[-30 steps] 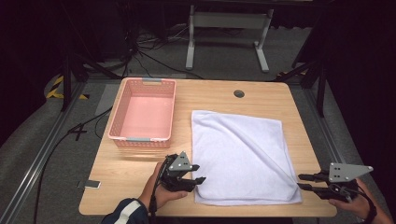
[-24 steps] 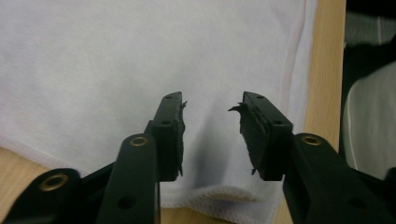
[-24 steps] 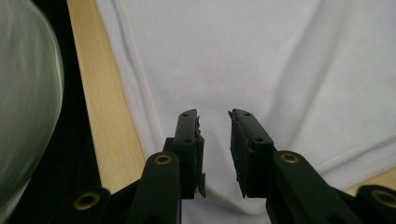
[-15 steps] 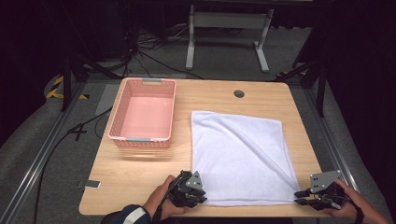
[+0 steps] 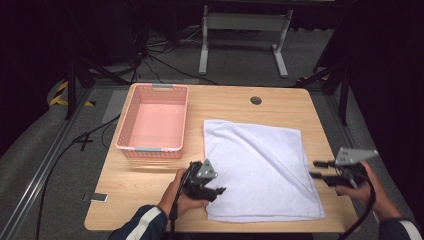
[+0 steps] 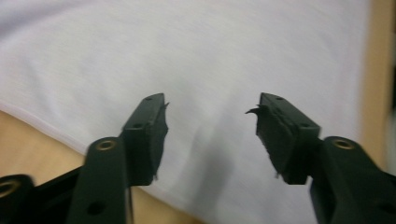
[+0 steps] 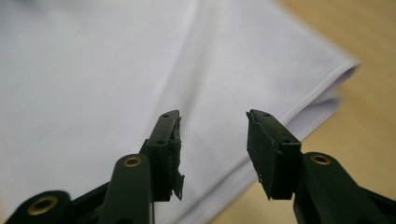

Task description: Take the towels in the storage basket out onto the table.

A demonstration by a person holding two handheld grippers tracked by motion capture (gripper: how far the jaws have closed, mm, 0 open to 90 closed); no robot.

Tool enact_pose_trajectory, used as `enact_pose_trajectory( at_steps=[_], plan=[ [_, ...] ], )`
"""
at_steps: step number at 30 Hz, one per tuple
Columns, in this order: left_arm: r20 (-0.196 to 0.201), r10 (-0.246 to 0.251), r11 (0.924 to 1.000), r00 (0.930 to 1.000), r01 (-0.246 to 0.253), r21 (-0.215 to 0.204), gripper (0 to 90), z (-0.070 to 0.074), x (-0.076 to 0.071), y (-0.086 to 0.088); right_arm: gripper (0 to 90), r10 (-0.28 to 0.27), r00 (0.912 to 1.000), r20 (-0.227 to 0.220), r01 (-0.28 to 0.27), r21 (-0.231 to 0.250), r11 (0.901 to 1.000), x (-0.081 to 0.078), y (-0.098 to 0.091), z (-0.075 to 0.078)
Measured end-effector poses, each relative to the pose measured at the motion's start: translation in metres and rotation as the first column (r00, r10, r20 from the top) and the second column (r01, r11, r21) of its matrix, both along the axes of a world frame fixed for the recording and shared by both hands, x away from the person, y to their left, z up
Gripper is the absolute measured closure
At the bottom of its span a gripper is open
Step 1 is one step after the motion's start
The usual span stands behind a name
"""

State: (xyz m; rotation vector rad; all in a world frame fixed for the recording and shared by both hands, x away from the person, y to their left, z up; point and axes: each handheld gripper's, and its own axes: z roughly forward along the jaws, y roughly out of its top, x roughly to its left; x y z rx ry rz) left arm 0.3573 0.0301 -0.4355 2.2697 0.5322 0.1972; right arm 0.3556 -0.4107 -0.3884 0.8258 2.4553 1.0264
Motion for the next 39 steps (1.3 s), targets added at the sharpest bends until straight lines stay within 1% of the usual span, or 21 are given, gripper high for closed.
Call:
enact_pose_trajectory(
  at_steps=[1, 3, 5, 7, 8, 10, 11, 14, 15, 16, 18, 20, 22, 25, 27, 29, 30, 32, 33, 37, 39],
  plan=[
    [0.038, -0.006, 0.9995, 0.9993, 0.005, 0.030, 42.6, -0.001, 0.012, -0.007, 54.9, -0.029, 0.9995, 0.015, 0.029, 0.006, 0.9996, 0.015, 0.003, 0.002],
    [0.014, 0.015, 0.9994, 0.9998, -0.015, 0.030, 44.1, -0.005, 0.032, -0.017, 57.4, -0.089, 0.9945, 0.055, 0.089, 0.006, 0.9960, 0.045, 0.009, 0.004],
    [-0.013, 0.057, 0.9984, 0.9983, -0.057, 0.002, 42.3, -0.008, 0.046, -0.024, 56.2, -0.134, 0.9907, 0.023, 0.133, 0.043, 0.9902, 0.076, 0.012, 0.001],
    [0.003, 0.054, 0.9982, 0.9985, -0.054, 0.025, 43.4, -0.013, 0.057, -0.032, 54.4, -0.213, 0.9769, 0.022, 0.213, 0.011, 0.9771, 0.105, 0.015, -0.009],
    [-0.002, 0.059, 0.9977, 0.9982, -0.059, 0.032, 43.2, -0.014, 0.059, -0.033, 52.0, -0.228, 0.9736, -0.003, 0.228, -0.002, 0.9737, 0.116, 0.016, -0.015],
    [-0.045, 0.024, 0.9995, 0.9987, -0.023, 0.021, 45.9, -0.020, 0.063, -0.036, 50.1, -0.262, 0.9646, -0.030, 0.261, -0.029, 0.9648, 0.130, 0.016, -0.027],
    [-0.039, 0.020, 0.9983, 0.9990, -0.018, 0.056, 46.3, -0.024, 0.063, -0.039, 49.0, -0.267, 0.9626, -0.043, 0.266, -0.036, 0.9633, 0.136, 0.016, -0.032],
    [-0.046, 0.013, 0.9988, 0.9988, -0.011, 0.047, 45.1, -0.026, 0.063, -0.038, 52.8, -0.266, 0.9613, -0.072, 0.260, -0.076, 0.9625, 0.147, 0.017, -0.044],
    [-0.046, 0.013, 0.9988, 0.9988, -0.011, 0.047, 45.7, -0.026, 0.063, -0.038, 52.8, -0.266, 0.9613, -0.072, 0.260, -0.076, 0.9625, 0.147, 0.017, -0.044],
    [-0.042, 0.012, 0.9990, 0.9990, -0.010, 0.044, 46.0, -0.027, 0.063, -0.036, 71.4, -0.232, 0.9712, -0.056, 0.226, -0.098, 0.9693, 0.147, 0.019, -0.044],
    [-0.033, 0.011, 0.9982, 0.9994, -0.009, 0.059, 47.5, -0.026, 0.061, -0.036, 83.9, -0.220, 0.9753, -0.023, 0.217, -0.094, 0.9718, 0.145, 0.020, -0.040],
    [-0.034, 0.013, 0.9982, 0.9993, -0.011, 0.059, 47.5, -0.026, 0.061, -0.035, 85.3, -0.222, 0.9750, 0.009, 0.222, -0.098, 0.9702, 0.143, 0.020, -0.037],
    [-0.033, 0.012, 0.9971, 0.9994, -0.009, 0.076, 48.5, -0.025, 0.060, -0.035, 85.7, -0.225, 0.9711, 0.079, 0.231, -0.077, 0.9699, 0.139, 0.018, -0.026],
    [-0.051, 0.005, 0.9966, 0.9987, -0.001, 0.083, 50.2, -0.023, 0.060, -0.032, 85.5, -0.165, 0.9764, 0.139, 0.171, -0.033, 0.9846, 0.127, 0.020, -0.010],
    [-0.081, -0.001, 0.9947, 0.9967, 0.010, 0.102, 51.7, -0.020, 0.060, -0.028, 85.4, -0.079, 0.9893, 0.123, 0.082, -0.022, 0.9964, 0.118, 0.021, -0.006],
    [-0.096, -0.017, 0.9923, 0.9952, 0.028, 0.121, 53.7, -0.018, 0.059, -0.027, 84.7, -0.001, 0.9951, 0.099, 0.009, -0.078, 0.9969, 0.107, 0.025, -0.008],
    [-0.109, -0.026, 0.9895, 0.9937, 0.041, 0.138, 54.2, -0.016, 0.057, -0.026, 84.6, 0.047, 0.9958, 0.079, -0.037, -0.114, 0.9928, 0.102, 0.027, -0.011],
    [-0.124, -0.033, 0.9907, 0.9918, 0.048, 0.128, 53.9, -0.014, 0.056, -0.025, 81.8, 0.122, 0.9924, 0.017, -0.117, -0.182, 0.9763, 0.092, 0.032, -0.020],
    [-0.121, -0.027, 0.9943, 0.9923, 0.039, 0.100, 51.7, -0.015, 0.056, -0.026, 74.9, 0.138, 0.9905, 0.003, -0.133, -0.232, 0.9635, 0.088, 0.034, -0.025],
    [-0.063, 0.061, 0.9977, 0.9961, -0.059, 0.031, 40.6, -0.007, 0.065, -0.027, 64.4, 0.134, 0.9904, -0.034, -0.138, -0.216, 0.9667, 0.082, 0.032, -0.028],
    [-0.046, 0.142, 0.9884, 0.9888, -0.144, -0.048, 37.1, 0.000, 0.074, -0.027, 59.7, 0.136, 0.9888, -0.062, -0.146, -0.195, 0.9698, 0.082, 0.029, -0.026]
  ],
)
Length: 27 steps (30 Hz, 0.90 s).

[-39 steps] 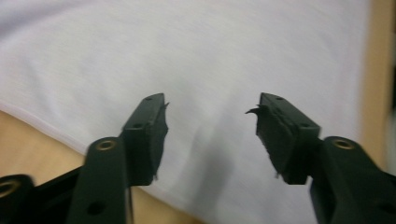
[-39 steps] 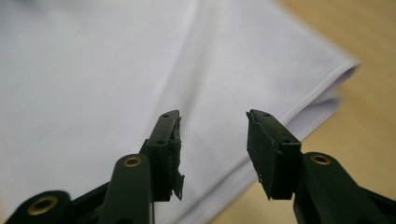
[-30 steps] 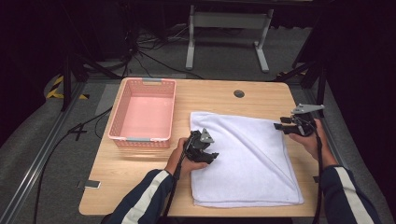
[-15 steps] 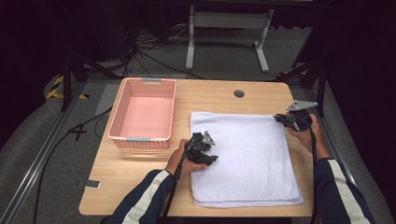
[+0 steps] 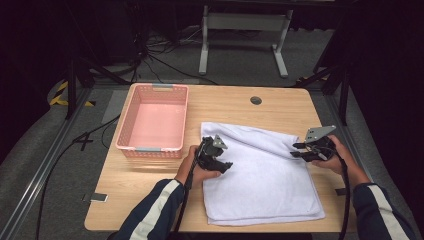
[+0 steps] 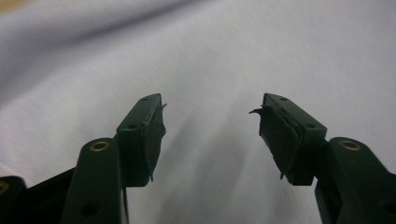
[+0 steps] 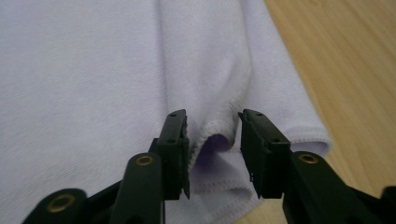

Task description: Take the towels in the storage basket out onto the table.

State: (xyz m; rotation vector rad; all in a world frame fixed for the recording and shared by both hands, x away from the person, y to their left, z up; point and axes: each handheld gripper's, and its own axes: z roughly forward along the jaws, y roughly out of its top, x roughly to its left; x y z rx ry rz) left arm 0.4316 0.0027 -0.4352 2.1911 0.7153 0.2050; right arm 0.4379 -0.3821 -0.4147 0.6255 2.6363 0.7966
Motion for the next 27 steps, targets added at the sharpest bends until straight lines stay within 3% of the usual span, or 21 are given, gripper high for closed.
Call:
enact_pose_trajectory(
  at_steps=[2, 4, 6, 7, 8, 9, 11, 13, 15, 16, 18, 21, 22, 23, 24, 25, 26, 27],
  plan=[
    [0.014, 0.042, 0.9989, 0.9990, -0.042, -0.022, 35.5, 0.007, 0.008, -0.002, 57.6, -0.007, 1.0000, -0.006, 0.007, 0.007, 1.0000, -0.002, -0.005, 0.004],
    [0.055, 0.092, 0.9954, 0.9943, -0.090, -0.033, 35.4, 0.013, 0.017, -0.007, 58.0, 0.007, 0.9999, -0.010, -0.007, 0.011, 0.9999, -0.005, -0.009, 0.009],
    [0.068, 0.125, 0.9917, 0.9898, -0.122, -0.041, 35.9, 0.014, 0.026, -0.010, 61.1, -0.005, 0.9999, 0.015, 0.005, 0.045, 0.9990, -0.006, -0.014, 0.015],
    [0.076, 0.135, 0.9905, 0.9879, -0.133, -0.032, 36.7, 0.014, 0.030, -0.012, 63.3, -0.043, 0.9982, 0.042, 0.040, 0.080, 0.9960, -0.005, -0.019, 0.020],
    [0.072, 0.159, 0.9872, 0.9846, -0.158, -0.024, 37.4, 0.013, 0.038, -0.014, 67.1, -0.081, 0.9949, 0.061, 0.074, 0.109, 0.9913, -0.003, -0.022, 0.022],
    [0.086, 0.178, 0.9840, 0.9802, -0.178, -0.014, 37.8, 0.013, 0.043, -0.015, 69.7, -0.121, 0.9903, 0.070, 0.107, 0.170, 0.9796, 0.000, -0.026, 0.026],
    [0.075, 0.208, 0.9781, 0.9753, -0.206, -0.030, 41.0, 0.011, 0.053, -0.014, 72.3, -0.179, 0.9789, 0.097, 0.158, 0.196, 0.9678, 0.004, -0.026, 0.028],
    [0.069, 0.252, 0.9678, 0.9654, -0.252, -0.008, 40.9, 0.007, 0.062, -0.014, 70.9, -0.209, 0.9739, 0.087, 0.186, 0.222, 0.9571, 0.008, -0.024, 0.027],
    [0.064, 0.260, 0.9652, 0.9633, -0.261, 0.005, 40.7, 0.003, 0.068, -0.013, 65.9, -0.180, 0.9817, 0.062, 0.164, 0.204, 0.9652, 0.012, -0.017, 0.022],
    [0.070, 0.281, 0.9589, 0.9572, -0.283, 0.022, 40.4, 0.002, 0.070, -0.012, 64.6, -0.165, 0.9853, 0.042, 0.154, 0.200, 0.9677, 0.012, -0.014, 0.020],
    [0.054, 0.292, 0.9561, 0.9548, -0.293, 0.007, 40.6, 0.000, 0.073, -0.010, 61.9, -0.167, 0.9854, 0.034, 0.158, 0.194, 0.9682, 0.014, -0.012, 0.018],
    [0.047, 0.311, 0.9489, 0.9491, -0.313, 0.039, 39.5, -0.006, 0.079, -0.008, 57.3, -0.168, 0.9859, -0.005, 0.166, 0.175, 0.9706, 0.019, -0.004, 0.010],
    [0.054, 0.322, 0.9444, 0.9452, -0.325, 0.052, 38.8, -0.008, 0.081, -0.006, 55.3, -0.179, 0.9838, -0.014, 0.179, 0.157, 0.9712, 0.021, -0.002, 0.006],
    [0.028, 0.353, 0.9347, 0.9352, -0.354, 0.036, 37.1, -0.014, 0.084, -0.003, 55.5, -0.193, 0.9807, -0.032, 0.196, 0.133, 0.9716, 0.026, 0.002, -0.001],
    [0.028, 0.353, 0.9347, 0.9352, -0.354, 0.036, 34.9, -0.014, 0.084, -0.003, 56.7, -0.206, 0.9777, -0.042, 0.209, 0.112, 0.9715, 0.028, 0.004, -0.006],
    [0.027, 0.380, 0.9241, 0.9244, -0.381, 0.028, 32.7, -0.016, 0.085, 0.000, 57.9, -0.215, 0.9755, -0.047, 0.219, 0.093, 0.9713, 0.030, 0.005, -0.009],
    [0.027, 0.380, 0.9241, 0.9244, -0.381, 0.028, 31.6, -0.016, 0.085, 0.000, 57.9, -0.215, 0.9755, -0.047, 0.219, 0.093, 0.9713, 0.030, 0.005, -0.009],
    [0.022, 0.395, 0.9183, 0.9183, -0.396, 0.015, 31.6, -0.017, 0.087, 0.003, 59.2, -0.214, 0.9754, -0.054, 0.218, 0.079, 0.9728, 0.032, 0.006, -0.012]
  ],
)
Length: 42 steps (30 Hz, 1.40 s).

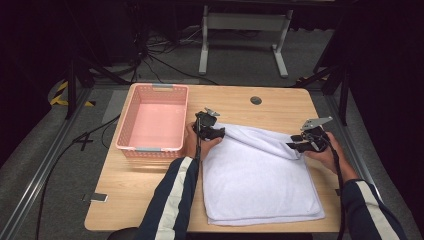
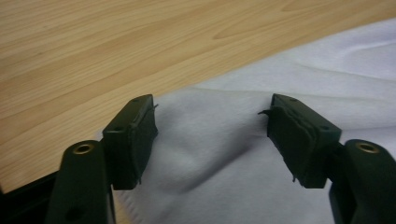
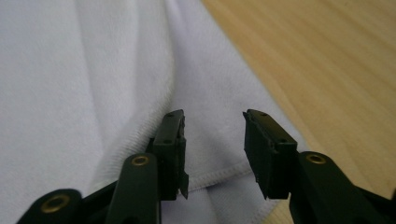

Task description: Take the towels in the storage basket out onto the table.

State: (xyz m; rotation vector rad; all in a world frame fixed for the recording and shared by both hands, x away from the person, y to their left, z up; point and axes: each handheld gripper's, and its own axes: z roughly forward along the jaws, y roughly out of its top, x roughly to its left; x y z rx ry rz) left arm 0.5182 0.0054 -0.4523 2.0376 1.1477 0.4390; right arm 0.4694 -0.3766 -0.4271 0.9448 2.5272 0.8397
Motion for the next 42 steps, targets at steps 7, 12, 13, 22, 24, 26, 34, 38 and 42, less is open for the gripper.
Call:
enact_pose_trajectory(
  at_steps=[7, 12, 13, 22, 24, 26, 34, 38, 42],
  plan=[
    [-0.036, 0.001, 0.9998, 0.9994, 0.000, 0.022, 33.7, -0.008, 0.005, 0.002, 75.4, 0.026, 0.9993, -0.026, -0.025, 0.028, 0.9993, -0.001, -0.002, -0.015],
    [-0.032, -0.034, 0.9988, 0.9989, 0.035, 0.036, 58.5, -0.009, 0.002, -0.002, 88.8, 0.056, 0.9983, -0.016, -0.056, -0.002, 0.9984, -0.003, 0.003, -0.014],
    [-0.034, -0.045, 0.9985, 0.9984, 0.046, 0.031, 63.0, -0.008, 0.002, -0.002, 88.9, 0.052, 0.9986, -0.013, -0.052, -0.004, 0.9986, -0.004, 0.003, -0.012],
    [-0.021, -0.086, 0.9929, 0.9961, 0.088, 0.080, 83.2, -0.007, 0.002, -0.004, 88.9, -0.084, 0.9857, 0.146, 0.068, 0.117, 0.9908, -0.005, -0.017, 0.017],
    [-0.025, -0.082, 0.9939, 0.9963, 0.084, 0.072, 83.2, -0.007, 0.002, -0.005, 88.8, -0.078, 0.9847, 0.156, 0.063, 0.097, 0.9933, -0.005, -0.014, 0.017],
    [-0.027, -0.087, 0.9928, 0.9958, 0.089, 0.080, 83.2, -0.007, 0.002, -0.005, 84.4, -0.079, 0.9851, 0.153, 0.067, 0.082, 0.9944, -0.004, -0.010, 0.016],
    [-0.035, -0.108, 0.9882, 0.9936, 0.111, 0.105, 82.5, -0.005, 0.003, -0.004, 69.3, -0.059, 0.9869, 0.151, 0.043, 0.106, 0.9934, -0.006, -0.006, 0.018],
    [-0.025, -0.086, 0.9922, 0.9960, 0.088, 0.088, 82.1, -0.007, 0.003, -0.007, 63.3, 0.013, 0.9960, 0.088, -0.019, 0.071, 0.9973, -0.005, 0.003, 0.010],
    [-0.024, -0.092, 0.9905, 0.9955, 0.094, 0.100, 81.7, -0.007, 0.003, -0.006, 55.0, 0.023, 0.9996, -0.017, -0.022, 0.038, 0.9990, 0.003, 0.001, -0.016]
  ],
)
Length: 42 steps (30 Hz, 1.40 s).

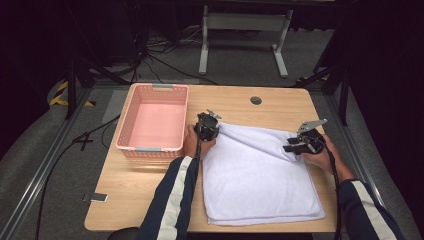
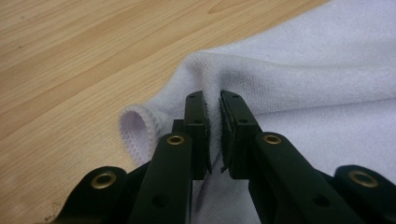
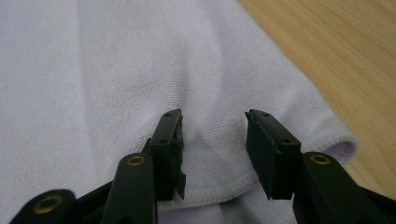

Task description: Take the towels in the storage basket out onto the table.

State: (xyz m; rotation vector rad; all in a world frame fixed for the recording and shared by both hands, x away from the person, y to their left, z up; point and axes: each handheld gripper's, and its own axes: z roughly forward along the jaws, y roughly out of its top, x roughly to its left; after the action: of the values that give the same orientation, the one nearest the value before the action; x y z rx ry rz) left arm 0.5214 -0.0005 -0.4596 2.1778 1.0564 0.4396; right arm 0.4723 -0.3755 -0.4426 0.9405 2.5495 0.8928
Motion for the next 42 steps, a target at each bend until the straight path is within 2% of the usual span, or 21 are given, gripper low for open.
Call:
enact_pose_trajectory(
  at_steps=[3, 4, 6, 7, 8, 12, 13, 17, 18, 21, 23, 26, 28, 30, 32, 35, 37, 38, 39, 41, 42],
  plan=[
    [-0.004, 0.000, 0.9999, 1.0000, 0.000, -0.011, 81.7, 0.000, 0.000, 0.000, 53.0, -0.008, 1.0000, 0.003, 0.008, 0.020, 0.9998, 0.000, -0.003, -0.002],
    [0.000, -0.002, 1.0000, 1.0000, 0.002, -0.005, 81.6, -0.001, 0.000, 0.000, 53.9, -0.017, 0.9997, -0.017, 0.018, 0.055, 0.9983, 0.000, -0.007, -0.005],
    [-0.001, 0.000, 1.0000, 1.0000, 0.000, -0.003, 81.6, -0.001, 0.000, 0.000, 55.4, -0.021, 0.9995, -0.022, 0.022, 0.073, 0.9971, -0.001, -0.008, -0.006],
    [-0.002, 0.003, 1.0000, 1.0000, -0.003, -0.003, 81.7, -0.001, -0.001, 0.000, 70.8, 0.004, 0.9996, -0.029, -0.001, 0.105, 0.9945, -0.002, -0.010, -0.007],
    [-0.002, 0.003, 1.0000, 1.0000, -0.003, -0.003, 81.7, -0.001, -0.001, 0.000, 76.1, 0.019, 0.9993, -0.033, -0.015, 0.110, 0.9938, -0.003, -0.009, -0.007],
    [0.007, -0.004, 0.9999, 1.0000, 0.004, 0.014, 82.8, 0.001, -0.001, -0.001, 84.3, 0.042, 0.9991, 0.009, -0.042, 0.028, 0.9987, -0.008, 0.001, -0.002],
    [0.013, -0.001, 1.0000, 0.9999, 0.001, 0.005, 83.1, 0.002, -0.001, -0.001, 84.5, 0.044, 0.9987, 0.026, -0.044, 0.011, 0.9990, -0.009, 0.003, 0.000],
    [0.039, -0.001, 0.9998, 0.9992, 0.002, -0.021, 84.9, 0.010, -0.001, -0.002, 84.6, 0.021, 0.9979, 0.062, -0.025, 0.072, 0.9971, -0.009, 0.000, 0.013],
    [0.061, -0.010, 0.9989, 0.9981, 0.013, -0.046, 85.1, 0.020, -0.001, -0.002, 84.8, -0.015, 0.9949, 0.100, 0.003, 0.112, 0.9937, -0.008, -0.003, 0.026],
    [0.097, -0.048, 0.9964, 0.9941, 0.054, -0.066, 85.6, 0.038, -0.006, -0.006, 85.1, -0.035, 0.9892, 0.142, 0.013, 0.153, 0.9881, -0.006, -0.006, 0.040],
    [0.125, -0.080, 0.9939, 0.9889, 0.089, -0.066, 85.6, 0.053, -0.014, -0.011, 84.8, -0.041, 0.9887, 0.144, 0.012, 0.195, 0.9808, -0.004, -0.009, 0.049],
    [0.162, -0.111, 0.9881, 0.9805, 0.127, -0.087, 85.5, 0.068, -0.023, -0.014, 81.3, -0.047, 0.9919, 0.118, 0.026, 0.175, 0.9842, -0.001, -0.015, 0.062],
    [0.169, -0.122, 0.9878, 0.9782, 0.136, -0.076, 85.4, 0.071, -0.024, -0.014, 80.7, -0.050, 0.9948, 0.089, 0.034, 0.175, 0.9841, 0.000, -0.018, 0.063],
    [0.154, -0.126, 0.9876, 0.9800, 0.139, -0.073, 85.4, 0.070, -0.024, -0.013, 82.7, -0.062, 0.9924, 0.106, 0.052, 0.101, 0.9935, -0.001, -0.017, 0.061],
    [0.141, -0.122, 0.9886, 0.9826, 0.132, -0.071, 85.4, 0.066, -0.022, -0.013, 88.7, -0.069, 0.9911, 0.114, 0.055, 0.118, 0.9914, -0.001, -0.020, 0.059],
    [0.128, -0.123, 0.9886, 0.9841, 0.133, -0.071, 85.5, 0.063, -0.020, -0.011, 89.3, -0.070, 0.9906, 0.117, 0.054, 0.139, 0.9888, 0.000, -0.021, 0.057],
    [0.135, -0.122, 0.9884, 0.9833, 0.133, -0.073, 85.5, 0.064, -0.019, -0.009, 89.3, -0.098, 0.9837, 0.151, 0.078, 0.136, 0.9877, 0.002, -0.021, 0.058],
    [0.138, -0.123, 0.9879, 0.9828, 0.134, -0.077, 85.4, 0.065, -0.019, -0.008, 89.3, -0.106, 0.9827, 0.152, 0.081, 0.160, 0.9837, 0.003, -0.023, 0.059],
    [0.147, -0.127, 0.9864, 0.9809, 0.141, -0.085, 85.4, 0.071, -0.021, -0.004, 89.3, -0.135, 0.9744, 0.179, 0.103, 0.181, 0.9781, 0.004, -0.026, 0.065],
    [0.157, -0.136, 0.9850, 0.9782, 0.151, -0.084, 85.5, 0.075, -0.024, -0.002, 89.4, -0.140, 0.9725, 0.186, 0.103, 0.193, 0.9758, 0.004, -0.028, 0.069],
    [0.158, -0.148, 0.9826, 0.9762, 0.163, -0.089, 85.5, 0.079, -0.028, 0.002, 89.4, -0.152, 0.9670, 0.205, 0.112, 0.195, 0.9745, 0.004, -0.030, 0.073]
  ],
)
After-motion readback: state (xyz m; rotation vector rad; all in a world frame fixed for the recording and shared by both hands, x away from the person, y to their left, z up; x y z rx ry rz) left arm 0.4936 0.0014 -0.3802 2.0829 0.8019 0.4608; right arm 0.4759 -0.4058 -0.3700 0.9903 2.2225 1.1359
